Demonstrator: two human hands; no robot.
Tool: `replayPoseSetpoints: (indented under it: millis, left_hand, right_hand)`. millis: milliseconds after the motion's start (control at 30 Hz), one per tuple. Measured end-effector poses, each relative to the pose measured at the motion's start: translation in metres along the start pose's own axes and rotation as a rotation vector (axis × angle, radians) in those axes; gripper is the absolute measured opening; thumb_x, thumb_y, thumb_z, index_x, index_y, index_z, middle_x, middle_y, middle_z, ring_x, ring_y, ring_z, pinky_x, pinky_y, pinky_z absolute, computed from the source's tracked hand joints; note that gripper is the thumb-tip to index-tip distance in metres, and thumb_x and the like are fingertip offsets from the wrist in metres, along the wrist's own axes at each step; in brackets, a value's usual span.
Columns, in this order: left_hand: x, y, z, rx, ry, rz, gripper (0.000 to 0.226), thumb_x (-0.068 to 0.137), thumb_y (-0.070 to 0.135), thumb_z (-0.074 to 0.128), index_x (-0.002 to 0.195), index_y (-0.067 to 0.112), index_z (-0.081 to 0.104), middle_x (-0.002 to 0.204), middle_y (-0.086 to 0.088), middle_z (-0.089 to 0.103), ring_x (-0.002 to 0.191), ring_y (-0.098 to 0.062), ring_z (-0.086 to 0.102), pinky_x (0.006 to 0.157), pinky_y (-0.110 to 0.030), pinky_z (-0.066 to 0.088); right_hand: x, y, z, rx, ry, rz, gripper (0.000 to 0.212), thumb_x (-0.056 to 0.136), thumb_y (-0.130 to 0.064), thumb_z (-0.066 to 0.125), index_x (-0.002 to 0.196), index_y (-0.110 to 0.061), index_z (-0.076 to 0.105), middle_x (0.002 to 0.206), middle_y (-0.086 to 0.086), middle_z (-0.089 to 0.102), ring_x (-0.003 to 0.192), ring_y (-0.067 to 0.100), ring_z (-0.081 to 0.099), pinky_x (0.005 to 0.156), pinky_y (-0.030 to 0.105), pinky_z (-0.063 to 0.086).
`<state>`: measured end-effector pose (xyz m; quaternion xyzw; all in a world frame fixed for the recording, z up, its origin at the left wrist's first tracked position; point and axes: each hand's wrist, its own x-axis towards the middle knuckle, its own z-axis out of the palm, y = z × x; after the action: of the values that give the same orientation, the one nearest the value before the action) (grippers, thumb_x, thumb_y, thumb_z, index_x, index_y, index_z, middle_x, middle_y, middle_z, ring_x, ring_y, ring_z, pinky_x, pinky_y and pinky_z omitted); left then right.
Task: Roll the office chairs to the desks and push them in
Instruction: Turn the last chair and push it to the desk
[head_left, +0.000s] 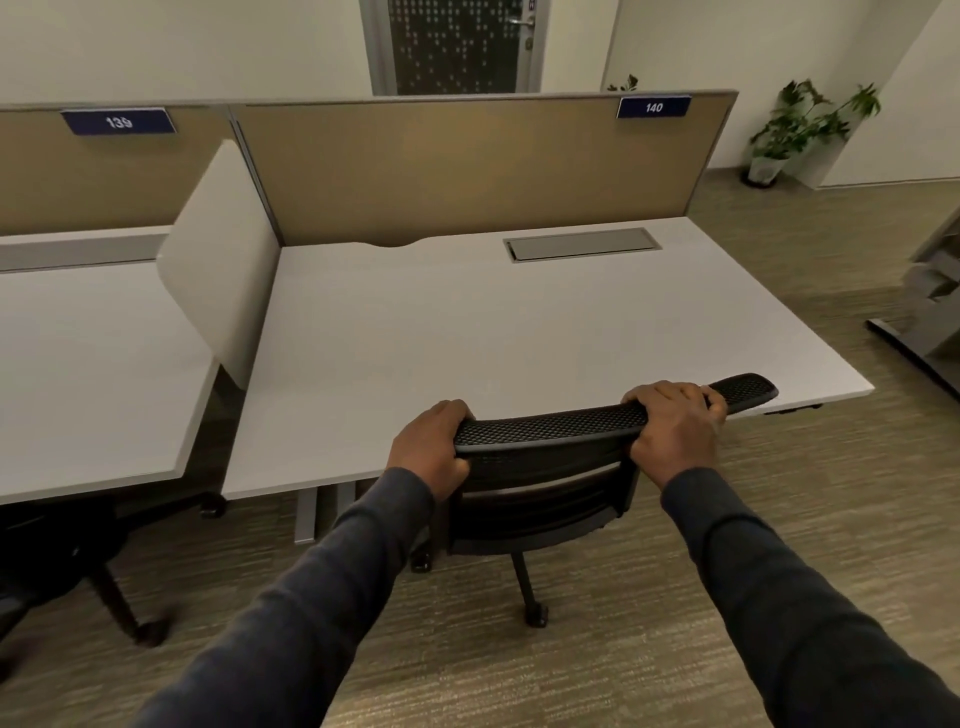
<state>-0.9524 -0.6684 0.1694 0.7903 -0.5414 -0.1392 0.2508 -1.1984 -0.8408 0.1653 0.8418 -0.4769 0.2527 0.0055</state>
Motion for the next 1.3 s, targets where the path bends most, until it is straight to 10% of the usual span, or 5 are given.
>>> replayPoseSetpoints:
  millis: [867,1300]
  left_hand:
    - [-0.019,0.004,0.0,0.01,0.028,-0.133,0.033,0.078,0.006,0.061,0.107,0.022,0.057,0.1,0.001,0.057,0.093,-0.024,0.058,0.075,-0.032,0.043]
    - [-0.081,-0.041,0.012,0.062,0.035,-0.26,0.083,0.09,0.046,0.064,0.155,0.02,0.019,0.154,-0.008,0.036,0.136,-0.029,0.042,0.111,-0.045,0.038]
  right_hand:
    - [-0.01,-0.004,-0.017,-0.001,-0.222,-0.064,0.052,0.063,-0.018,0.076,0.114,-0.024,0.067,0.115,0.002,0.063,0.115,0.028,0.049,0.111,0.049,0.022]
    - [-0.077,-0.045,-0.013,-0.074,-0.186,-0.096,0.097,0.079,-0.058,0.069,0.156,-0.021,0.023,0.164,0.016,0.013,0.152,0.036,-0.001,0.12,0.06,-0.002]
